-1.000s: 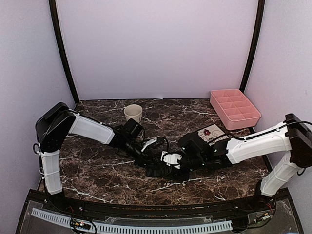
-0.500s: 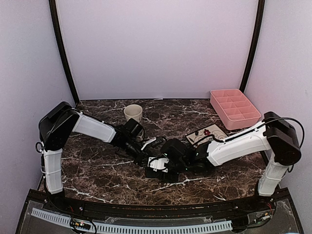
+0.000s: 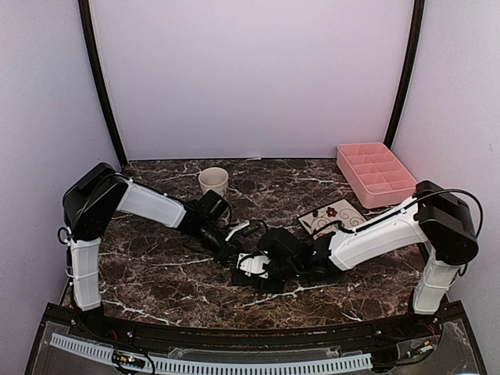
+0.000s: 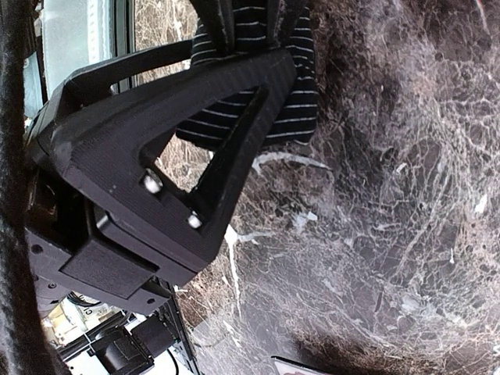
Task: Roll the underwear
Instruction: Pick up the underwear from the center of the board.
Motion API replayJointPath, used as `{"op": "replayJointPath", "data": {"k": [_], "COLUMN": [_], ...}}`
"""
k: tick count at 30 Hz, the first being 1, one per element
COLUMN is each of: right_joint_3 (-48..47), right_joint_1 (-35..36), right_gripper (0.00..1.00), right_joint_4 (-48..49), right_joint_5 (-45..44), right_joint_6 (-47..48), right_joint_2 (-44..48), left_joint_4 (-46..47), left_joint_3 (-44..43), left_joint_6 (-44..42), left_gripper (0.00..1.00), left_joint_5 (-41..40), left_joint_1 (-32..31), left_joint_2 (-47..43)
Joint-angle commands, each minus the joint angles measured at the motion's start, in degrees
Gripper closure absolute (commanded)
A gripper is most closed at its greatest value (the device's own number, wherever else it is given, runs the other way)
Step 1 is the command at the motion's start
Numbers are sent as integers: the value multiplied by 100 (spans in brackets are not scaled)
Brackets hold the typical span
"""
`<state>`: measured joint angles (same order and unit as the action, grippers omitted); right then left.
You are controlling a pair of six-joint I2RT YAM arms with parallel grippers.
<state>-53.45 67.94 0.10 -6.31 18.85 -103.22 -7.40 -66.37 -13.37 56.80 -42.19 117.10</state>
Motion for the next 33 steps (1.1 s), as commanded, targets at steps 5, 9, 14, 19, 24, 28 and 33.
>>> {"op": "replayJointPath", "data": {"k": [5,9,14,19,24,28,33], "right_joint_3": [336,380,332,195,-14,-8,-179], "right_joint_1": [87,115,113,113,-179,-774,-1875], "right_gripper": [61,85,98,100,100,100,100], "right_joint_4": [-1140,-1187,-1281,-1430,-1480,-1176,-1069], "right_joint_5": [339,306,301,221,-71,-191,-134], "right_joint_6": [-232,-222,-181,-321,-1206,-2146,-3400], "right_joint_2": [-409,-278,-310,-265,190,842,1580], "left_joint_4": [-579,-566,-559,24,1595,1958,1863], "left_joint_3": [11,79,365,983,2127,2476,2515], "left_joint_6": [-145,-70,-36,426,1157,1283,1154], "left_gripper": [81,68,46,33,16,1,1], "left_joint_5": [-205,-350,-705,-1093,-2210,-3279,-4068], "left_joint_1": [23,123,377,659,660,660,660], "left_joint_2": [108,-173,-753,-1708,-3142,-3994,-4607]}}
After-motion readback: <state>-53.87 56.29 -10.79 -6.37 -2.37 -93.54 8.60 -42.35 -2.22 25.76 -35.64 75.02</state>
